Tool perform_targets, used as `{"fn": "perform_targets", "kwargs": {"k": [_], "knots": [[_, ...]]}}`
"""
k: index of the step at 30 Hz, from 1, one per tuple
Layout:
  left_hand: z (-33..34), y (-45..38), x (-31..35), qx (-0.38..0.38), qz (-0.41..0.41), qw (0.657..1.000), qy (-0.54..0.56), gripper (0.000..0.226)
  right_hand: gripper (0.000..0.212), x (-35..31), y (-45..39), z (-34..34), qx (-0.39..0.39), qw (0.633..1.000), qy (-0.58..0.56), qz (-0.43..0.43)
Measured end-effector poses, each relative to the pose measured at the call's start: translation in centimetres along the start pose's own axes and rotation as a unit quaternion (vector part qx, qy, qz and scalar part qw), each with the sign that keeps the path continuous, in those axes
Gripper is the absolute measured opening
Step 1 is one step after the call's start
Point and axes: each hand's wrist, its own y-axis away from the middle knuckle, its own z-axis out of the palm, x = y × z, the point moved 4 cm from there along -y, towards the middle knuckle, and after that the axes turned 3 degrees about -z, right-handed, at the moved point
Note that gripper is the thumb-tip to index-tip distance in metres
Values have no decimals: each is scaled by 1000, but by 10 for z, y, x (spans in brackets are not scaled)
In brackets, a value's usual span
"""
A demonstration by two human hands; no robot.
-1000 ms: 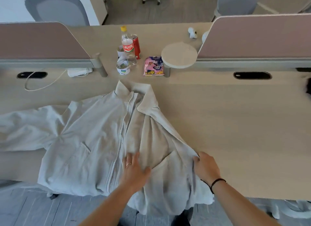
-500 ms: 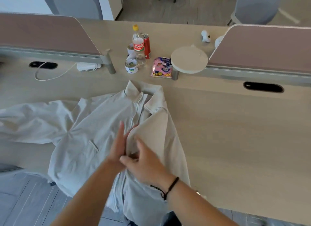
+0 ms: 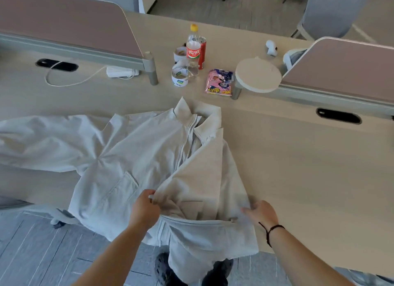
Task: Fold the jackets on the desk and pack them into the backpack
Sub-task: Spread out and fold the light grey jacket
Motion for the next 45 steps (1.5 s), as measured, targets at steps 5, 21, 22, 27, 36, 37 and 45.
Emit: {"fn": "perform_targets", "kwargs": {"k": [5, 21, 22, 27, 36, 37, 45], "knots": [[-5, -5, 7, 4, 16, 1000, 8, 38, 30, -2, -1, 0, 22, 997, -54, -56], [35, 7, 52, 19, -58, 972, 225, 32, 15, -21, -75, -230, 232, 950, 20, -208], [45, 12, 47, 24, -84, 974, 207, 37, 11, -10, -85, -220, 198, 960, 51, -191], [105, 46, 49, 96, -94, 984, 115, 88, 53, 58, -71, -140, 192, 904, 221, -311], [197, 113, 121, 157, 91, 941, -286, 97, 89, 135, -80, -94, -50, 942, 202, -264], [212, 115, 126, 117, 122, 929, -328, 91, 85, 133, -82, -97, -64, 943, 197, -260], [260, 128, 116, -20, 159, 898, -411, 48, 90, 140, -83, -101, -71, 948, 161, -266]]}}
